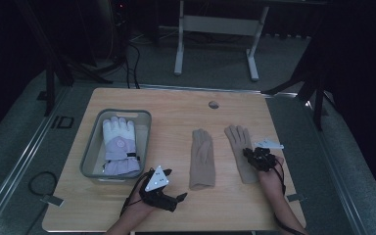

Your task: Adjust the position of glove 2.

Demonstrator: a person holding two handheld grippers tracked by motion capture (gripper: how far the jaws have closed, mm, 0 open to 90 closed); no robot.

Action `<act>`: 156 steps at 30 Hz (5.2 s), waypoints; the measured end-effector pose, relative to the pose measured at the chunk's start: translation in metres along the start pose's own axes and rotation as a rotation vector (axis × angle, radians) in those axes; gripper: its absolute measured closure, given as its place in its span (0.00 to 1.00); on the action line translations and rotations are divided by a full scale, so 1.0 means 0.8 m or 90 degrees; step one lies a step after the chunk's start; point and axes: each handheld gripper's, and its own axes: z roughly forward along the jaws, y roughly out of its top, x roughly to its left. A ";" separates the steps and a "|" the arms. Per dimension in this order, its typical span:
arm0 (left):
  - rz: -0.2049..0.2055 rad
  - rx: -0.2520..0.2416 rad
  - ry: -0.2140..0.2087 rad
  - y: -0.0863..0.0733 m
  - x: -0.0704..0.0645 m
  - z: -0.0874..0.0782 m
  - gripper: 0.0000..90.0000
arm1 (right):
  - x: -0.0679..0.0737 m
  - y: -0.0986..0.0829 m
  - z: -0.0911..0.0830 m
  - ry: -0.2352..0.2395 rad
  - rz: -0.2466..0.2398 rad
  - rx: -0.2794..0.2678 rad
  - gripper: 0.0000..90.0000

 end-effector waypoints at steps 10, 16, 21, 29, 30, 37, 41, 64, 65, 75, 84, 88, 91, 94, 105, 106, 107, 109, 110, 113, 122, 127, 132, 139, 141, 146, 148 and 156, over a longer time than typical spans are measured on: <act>-0.002 -0.007 0.000 0.002 -0.001 -0.002 0.04 | 0.014 0.018 -0.031 -0.060 0.096 -0.024 0.93; -0.004 -0.007 -0.003 0.001 -0.001 -0.002 0.04 | 0.023 0.004 -0.054 -0.079 0.151 -0.008 0.93; -0.004 -0.008 -0.005 0.002 -0.001 -0.001 0.04 | 0.027 -0.008 -0.050 -0.075 0.156 0.017 0.92; -0.004 -0.008 -0.001 0.002 0.000 -0.003 0.04 | 0.022 -0.015 -0.040 -0.045 0.120 0.037 0.74; -0.004 -0.008 -0.001 0.001 0.001 -0.003 0.04 | 0.020 -0.014 -0.042 -0.036 0.112 0.034 0.72; -0.003 -0.008 -0.001 0.001 0.001 -0.003 0.04 | 0.009 -0.010 -0.048 0.029 0.002 0.015 0.66; -0.003 -0.008 -0.001 0.001 0.000 -0.003 0.04 | 0.006 -0.013 -0.048 0.035 -0.023 0.025 0.63; 0.001 -0.007 -0.003 0.001 -0.001 -0.002 0.04 | 0.027 -0.006 -0.047 -0.036 0.056 0.004 0.94; 0.002 -0.007 -0.001 0.001 -0.001 -0.003 0.04 | 0.027 -0.002 -0.049 -0.038 0.061 -0.001 0.94; 0.002 -0.008 0.000 0.002 0.000 -0.004 0.04 | 0.044 0.039 -0.067 -0.040 0.087 -0.043 0.94; 0.002 -0.009 0.001 0.002 0.001 -0.005 0.04 | 0.068 0.070 -0.078 -0.019 0.084 -0.077 0.94; 0.000 -0.010 0.002 0.002 0.002 -0.006 0.04 | 0.081 0.081 -0.078 -0.004 0.086 -0.087 0.93; -0.001 -0.011 0.002 0.001 0.002 -0.006 0.04 | 0.093 0.089 -0.076 0.009 0.087 -0.092 0.93; 0.000 -0.011 0.002 0.002 0.002 -0.006 0.04 | 0.107 0.096 -0.073 0.020 0.080 -0.094 0.93; 0.000 -0.015 0.000 0.002 0.002 -0.008 0.04 | 0.162 0.116 -0.049 0.051 0.068 -0.084 0.93; 0.002 -0.015 0.000 0.003 0.002 -0.008 0.04 | 0.166 0.116 -0.045 0.052 0.068 -0.080 0.93; 0.002 -0.015 -0.001 0.003 0.001 -0.008 0.04 | 0.170 0.116 -0.041 0.057 0.071 -0.075 0.93; 0.001 -0.016 -0.001 0.003 0.002 -0.009 0.04 | 0.175 0.113 -0.036 0.062 0.069 -0.069 0.93; 0.000 -0.017 -0.001 0.003 0.002 -0.009 0.04 | 0.178 0.110 -0.033 0.064 0.072 -0.065 0.93; 0.001 -0.019 -0.001 0.003 0.002 -0.009 0.05 | 0.183 0.101 -0.022 0.066 0.075 -0.049 0.93; -0.002 -0.014 -0.004 0.002 0.002 -0.007 0.05 | 0.191 0.074 0.000 0.075 0.093 -0.012 0.93; -0.005 -0.014 -0.005 0.002 0.002 -0.007 0.05 | 0.189 0.062 0.007 0.069 0.102 0.003 0.93; -0.007 -0.014 -0.007 0.002 0.002 -0.007 0.05 | 0.191 0.051 0.013 0.070 0.100 0.014 0.92; -0.003 -0.013 -0.001 0.002 0.003 -0.006 0.05 | 0.189 0.043 0.028 0.072 0.085 0.035 0.90; -0.012 -0.014 -0.007 0.001 0.003 -0.005 0.05 | 0.187 0.043 0.029 0.079 0.085 0.034 0.89; -0.017 -0.008 -0.011 0.001 0.002 -0.002 0.05 | 0.181 0.046 0.023 0.107 0.085 0.028 0.75; -0.021 -0.008 -0.010 0.000 0.001 -0.001 0.05 | 0.177 0.049 0.018 0.123 0.063 0.020 0.56; -0.006 0.007 -0.013 0.001 0.001 0.004 0.05 | 0.140 0.054 -0.004 0.228 0.028 -0.014 0.14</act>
